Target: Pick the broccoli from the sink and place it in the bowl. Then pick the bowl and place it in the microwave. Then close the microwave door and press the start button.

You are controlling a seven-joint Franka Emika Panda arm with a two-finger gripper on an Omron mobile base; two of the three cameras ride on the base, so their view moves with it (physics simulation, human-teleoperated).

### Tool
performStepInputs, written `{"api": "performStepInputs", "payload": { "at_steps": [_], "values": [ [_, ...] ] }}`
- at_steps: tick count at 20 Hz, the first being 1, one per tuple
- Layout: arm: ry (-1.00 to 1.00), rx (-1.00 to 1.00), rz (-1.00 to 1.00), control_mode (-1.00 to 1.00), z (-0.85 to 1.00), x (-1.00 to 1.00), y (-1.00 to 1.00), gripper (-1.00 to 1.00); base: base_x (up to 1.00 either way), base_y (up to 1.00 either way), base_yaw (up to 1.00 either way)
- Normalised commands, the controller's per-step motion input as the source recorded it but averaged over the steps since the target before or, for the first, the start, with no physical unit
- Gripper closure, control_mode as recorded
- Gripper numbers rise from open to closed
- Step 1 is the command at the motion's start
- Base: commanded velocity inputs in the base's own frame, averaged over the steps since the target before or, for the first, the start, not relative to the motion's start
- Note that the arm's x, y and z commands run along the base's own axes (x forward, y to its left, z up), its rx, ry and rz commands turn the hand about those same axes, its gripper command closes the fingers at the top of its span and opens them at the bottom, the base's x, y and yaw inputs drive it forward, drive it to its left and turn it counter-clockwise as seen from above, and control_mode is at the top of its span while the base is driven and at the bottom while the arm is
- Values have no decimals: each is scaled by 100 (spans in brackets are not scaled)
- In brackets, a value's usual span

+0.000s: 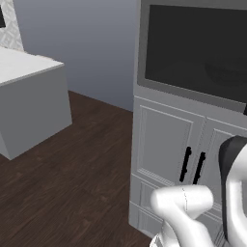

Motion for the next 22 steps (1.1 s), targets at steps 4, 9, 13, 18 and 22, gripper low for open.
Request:
{"api": "performStepInputs", "payload": {
  "at_steps": [4,9,13,18,22],
  "values": [
    [1,0,8,-100,-17,2,-10,100,0,0,0],
    [4,0,4,-100,-25,0,-4,100,0,0,0],
    [6,0,4,-100,-23,5,-5,100,0,0,0],
    [0,0,5,-100,-7,6,-23,100,0,0,0],
    [0,1,4,-100,0,3,-33,100,0,0,0]
  ]
}}
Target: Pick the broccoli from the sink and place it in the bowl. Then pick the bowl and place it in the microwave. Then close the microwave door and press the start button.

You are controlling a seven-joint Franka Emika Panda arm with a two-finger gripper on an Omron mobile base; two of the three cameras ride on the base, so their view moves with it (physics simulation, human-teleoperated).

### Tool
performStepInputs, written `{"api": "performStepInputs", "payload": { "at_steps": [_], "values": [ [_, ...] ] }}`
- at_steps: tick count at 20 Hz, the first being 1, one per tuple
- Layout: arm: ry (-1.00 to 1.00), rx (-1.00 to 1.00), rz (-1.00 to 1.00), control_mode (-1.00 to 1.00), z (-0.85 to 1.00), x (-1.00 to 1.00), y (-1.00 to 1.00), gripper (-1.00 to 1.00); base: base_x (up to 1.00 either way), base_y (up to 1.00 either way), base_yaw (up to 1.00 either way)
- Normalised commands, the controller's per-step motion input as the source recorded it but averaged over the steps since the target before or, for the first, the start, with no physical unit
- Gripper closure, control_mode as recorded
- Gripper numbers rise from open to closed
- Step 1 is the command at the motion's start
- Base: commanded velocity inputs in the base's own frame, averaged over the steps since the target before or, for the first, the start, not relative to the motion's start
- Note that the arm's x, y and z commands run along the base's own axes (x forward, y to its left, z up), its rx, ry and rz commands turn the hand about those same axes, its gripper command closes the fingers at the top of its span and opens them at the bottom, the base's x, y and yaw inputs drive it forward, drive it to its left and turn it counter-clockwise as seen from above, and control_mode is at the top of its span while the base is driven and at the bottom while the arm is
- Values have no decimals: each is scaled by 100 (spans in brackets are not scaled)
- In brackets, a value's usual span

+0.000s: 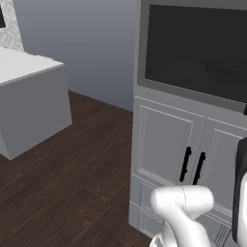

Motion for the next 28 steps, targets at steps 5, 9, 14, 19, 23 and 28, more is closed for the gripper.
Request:
{"api": "performStepInputs", "payload": {
  "at_steps": [5,9,14,19,23,28],
  "values": [
    [0,0,3,-100,-1,6,-29,100,0,0,0],
    [0,0,2,-100,-1,10,-34,100,0,0,0],
    [0,0,2,-100,-13,7,-30,100,0,0,0],
    [0,0,1,-100,-29,1,-20,100,0,0,0],
    [0,0,0,-100,-24,14,-6,100,0,0,0],
    [0,0,0,-100,-7,22,-13,100,0,0,0]
  ]
}}
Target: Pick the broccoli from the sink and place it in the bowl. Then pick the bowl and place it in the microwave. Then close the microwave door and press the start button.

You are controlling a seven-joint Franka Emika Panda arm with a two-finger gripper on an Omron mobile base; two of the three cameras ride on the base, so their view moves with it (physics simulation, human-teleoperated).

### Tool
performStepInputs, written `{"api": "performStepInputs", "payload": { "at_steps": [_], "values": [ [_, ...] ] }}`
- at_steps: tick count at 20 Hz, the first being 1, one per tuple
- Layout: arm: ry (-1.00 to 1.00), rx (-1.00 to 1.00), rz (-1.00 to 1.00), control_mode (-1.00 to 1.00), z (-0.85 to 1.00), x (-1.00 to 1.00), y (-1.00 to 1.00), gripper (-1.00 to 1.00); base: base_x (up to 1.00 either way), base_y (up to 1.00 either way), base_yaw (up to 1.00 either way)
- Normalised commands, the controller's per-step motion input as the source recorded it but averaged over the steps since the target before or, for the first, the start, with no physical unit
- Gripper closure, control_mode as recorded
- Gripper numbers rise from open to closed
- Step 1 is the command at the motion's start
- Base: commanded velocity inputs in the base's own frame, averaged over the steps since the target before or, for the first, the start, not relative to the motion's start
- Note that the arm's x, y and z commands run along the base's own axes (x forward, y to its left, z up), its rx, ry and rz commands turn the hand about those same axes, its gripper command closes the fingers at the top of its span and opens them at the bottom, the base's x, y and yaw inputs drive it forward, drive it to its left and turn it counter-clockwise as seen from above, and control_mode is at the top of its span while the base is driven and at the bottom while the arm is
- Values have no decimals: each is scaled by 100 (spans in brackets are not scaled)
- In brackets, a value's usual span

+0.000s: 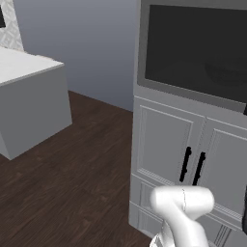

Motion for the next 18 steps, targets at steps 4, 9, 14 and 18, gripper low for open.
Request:
{"api": "performStepInputs", "payload": {
  "at_steps": [4,9,14,18],
  "values": [
    [0,1,1,-100,0,11,-27,100,0,0,0],
    [0,0,0,-100,-2,16,-10,100,0,0,0],
    [0,0,0,-100,-3,20,-16,100,0,0,0],
    [0,0,2,-100,-11,7,-13,100,0,0,0]
  ]
}}
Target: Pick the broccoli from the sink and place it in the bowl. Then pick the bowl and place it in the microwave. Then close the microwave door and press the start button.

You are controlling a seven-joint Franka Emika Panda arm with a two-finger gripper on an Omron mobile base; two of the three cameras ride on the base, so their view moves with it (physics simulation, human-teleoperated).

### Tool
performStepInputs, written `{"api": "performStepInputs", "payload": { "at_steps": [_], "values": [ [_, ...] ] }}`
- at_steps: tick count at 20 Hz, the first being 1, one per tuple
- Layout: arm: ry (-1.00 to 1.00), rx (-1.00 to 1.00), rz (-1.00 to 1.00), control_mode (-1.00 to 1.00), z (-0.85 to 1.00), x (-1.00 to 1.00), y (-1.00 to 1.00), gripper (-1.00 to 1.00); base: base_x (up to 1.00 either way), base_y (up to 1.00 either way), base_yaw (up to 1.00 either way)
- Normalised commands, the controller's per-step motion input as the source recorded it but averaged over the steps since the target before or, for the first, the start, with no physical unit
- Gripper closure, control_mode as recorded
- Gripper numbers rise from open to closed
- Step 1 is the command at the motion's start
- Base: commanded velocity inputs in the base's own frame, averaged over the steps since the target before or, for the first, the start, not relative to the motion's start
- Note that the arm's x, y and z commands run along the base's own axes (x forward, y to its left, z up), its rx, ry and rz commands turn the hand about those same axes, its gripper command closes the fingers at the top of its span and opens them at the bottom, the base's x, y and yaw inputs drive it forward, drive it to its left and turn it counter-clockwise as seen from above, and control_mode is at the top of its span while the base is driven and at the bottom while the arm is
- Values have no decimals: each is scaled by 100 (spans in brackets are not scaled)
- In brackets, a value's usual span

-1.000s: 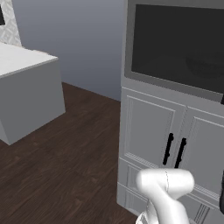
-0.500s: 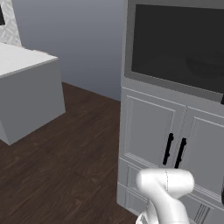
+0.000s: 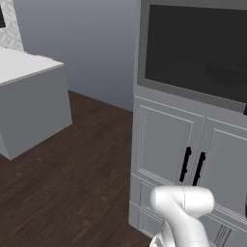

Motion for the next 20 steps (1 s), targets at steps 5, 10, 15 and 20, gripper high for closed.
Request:
{"api": "performStepInputs", "payload": {
  "at_steps": [5,10,15,20],
  "values": [
    [0,0,3,-100,-13,7,-14,100,0,0,0],
    [0,0,3,-100,-2,12,-22,100,0,0,0],
    [0,0,2,-100,0,10,-17,100,0,0,0],
    [0,0,0,-100,-1,19,-4,100,0,0,0]
  ]
}}
